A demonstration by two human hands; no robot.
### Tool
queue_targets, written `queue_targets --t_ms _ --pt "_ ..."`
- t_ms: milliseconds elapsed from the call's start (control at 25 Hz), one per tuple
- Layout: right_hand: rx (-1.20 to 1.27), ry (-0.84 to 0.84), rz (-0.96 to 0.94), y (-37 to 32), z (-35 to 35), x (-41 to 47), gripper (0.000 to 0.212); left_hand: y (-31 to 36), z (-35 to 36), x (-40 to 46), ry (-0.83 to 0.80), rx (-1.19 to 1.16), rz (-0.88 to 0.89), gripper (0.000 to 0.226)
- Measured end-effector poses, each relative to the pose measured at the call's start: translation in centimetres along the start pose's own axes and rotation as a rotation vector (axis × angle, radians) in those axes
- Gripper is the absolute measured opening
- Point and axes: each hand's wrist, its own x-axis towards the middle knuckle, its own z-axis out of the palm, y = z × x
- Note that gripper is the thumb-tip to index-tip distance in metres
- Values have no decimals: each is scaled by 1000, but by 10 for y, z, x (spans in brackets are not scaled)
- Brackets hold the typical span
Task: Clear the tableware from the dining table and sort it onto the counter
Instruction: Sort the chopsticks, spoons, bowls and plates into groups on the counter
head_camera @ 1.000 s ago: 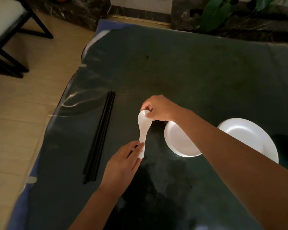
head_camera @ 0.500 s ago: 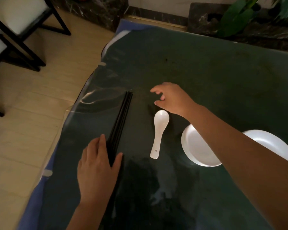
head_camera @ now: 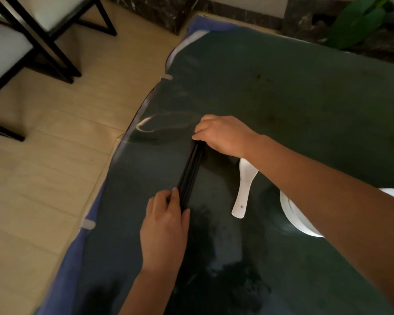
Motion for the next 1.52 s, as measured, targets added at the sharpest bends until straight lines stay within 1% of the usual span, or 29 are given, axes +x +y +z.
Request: queue_targets --t_ms 120,200,280,360,400,480,560,720,920,960,1000,1080,1120,1160,1200,1240,1320,1400,1520 --pt "-20 -60 23 13 0 -15 34 9 4 1 -29 -31 46 50" --pt "32 -88 38 17 -1 -24 38 14 7 0 -46 -54 73 53" --pt "113 -51 91 21 0 -30 41 14 8 -2 -54 -62 96 59" --pt "128 -3 144 27 2 -35 42 7 7 -5 -71 -9 156 62" --pt "113 -13 155 29 4 -37 41 2 6 -8 -83 41 210 63" --pt "96 -80 162 30 7 -42 42 -10 8 -13 -138 133 332 62" --pt "94 -139 168 30 9 -43 44 -17 10 -18 -192 158 382 62" --pt "65 -287 173 29 9 -44 52 -13 13 -19 -241 204 348 66" --pt "143 -439 223 27 4 -48 57 -7 12 -17 -261 213 305 70" --pt "160 -428 221 26 3 -47 57 -6 11 -18 -255 213 306 70" --pt "193 -379 229 24 2 -47 57 -5 11 -19 -246 205 308 71" --pt "272 -170 316 24 -1 -44 57 -5 8 -22 -198 154 293 72" --pt "297 -59 391 26 -2 -41 57 -7 5 -23 -167 111 256 75" --pt "325 12 480 30 -3 -37 57 -9 1 -24 -155 66 200 81" --pt "376 31 573 34 -3 -32 58 -12 -3 -25 -161 34 145 86" --pt "433 5 643 39 -3 -26 58 -14 -6 -27 -177 14 107 91" --pt "508 -85 706 41 -2 -17 58 -15 -10 -33 -223 -28 74 92" --pt "561 -89 723 36 -2 -12 53 -15 -9 -40 -252 -103 51 84" --pt "596 -19 755 31 0 -6 45 -13 -5 -43 -244 -154 51 70"
